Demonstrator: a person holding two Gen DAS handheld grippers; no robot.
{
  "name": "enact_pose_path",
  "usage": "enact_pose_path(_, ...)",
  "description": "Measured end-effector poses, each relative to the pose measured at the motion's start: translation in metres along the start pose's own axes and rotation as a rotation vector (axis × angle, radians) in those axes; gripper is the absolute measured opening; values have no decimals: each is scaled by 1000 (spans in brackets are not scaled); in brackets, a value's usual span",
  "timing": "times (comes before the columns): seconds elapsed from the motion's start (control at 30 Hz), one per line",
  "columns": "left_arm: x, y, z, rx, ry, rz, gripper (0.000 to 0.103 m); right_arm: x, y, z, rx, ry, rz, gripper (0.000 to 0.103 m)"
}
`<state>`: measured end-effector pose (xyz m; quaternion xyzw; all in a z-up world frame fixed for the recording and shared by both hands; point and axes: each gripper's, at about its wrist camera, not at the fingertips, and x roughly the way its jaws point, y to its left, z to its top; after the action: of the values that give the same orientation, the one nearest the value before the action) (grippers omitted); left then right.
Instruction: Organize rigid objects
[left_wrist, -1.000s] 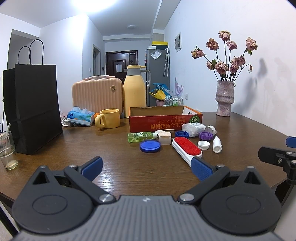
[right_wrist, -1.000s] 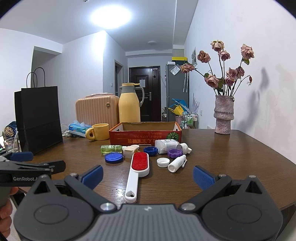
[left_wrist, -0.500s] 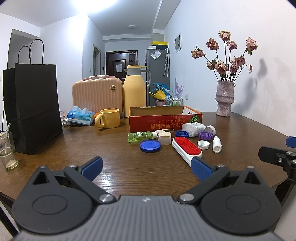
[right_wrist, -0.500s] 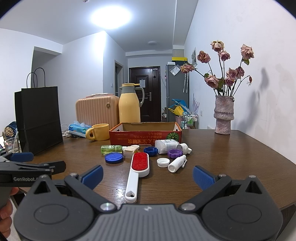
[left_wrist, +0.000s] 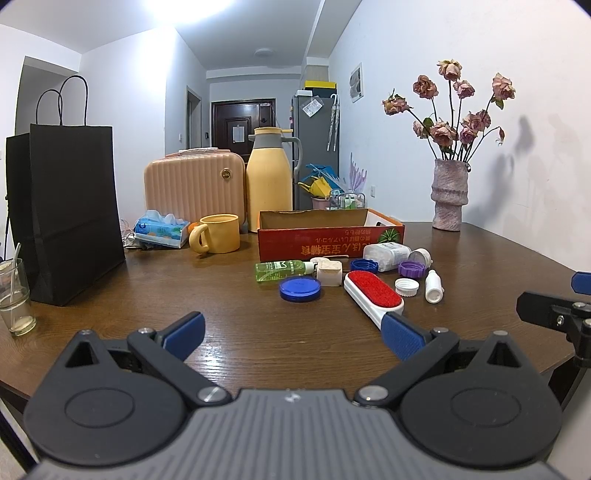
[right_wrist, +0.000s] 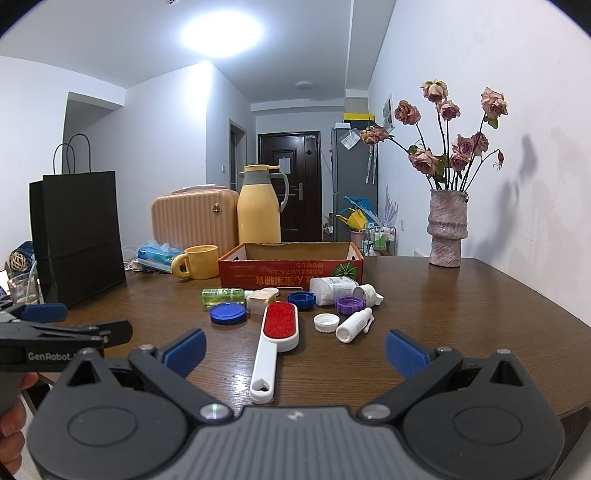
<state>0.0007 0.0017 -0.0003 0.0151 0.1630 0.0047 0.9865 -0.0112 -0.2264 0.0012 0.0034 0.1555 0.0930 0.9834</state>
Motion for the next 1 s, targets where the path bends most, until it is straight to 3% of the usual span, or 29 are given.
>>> enact_pose_path(1.0,7,0,-2,3,13,4,103,13,-3,-3,12,12,-6,103)
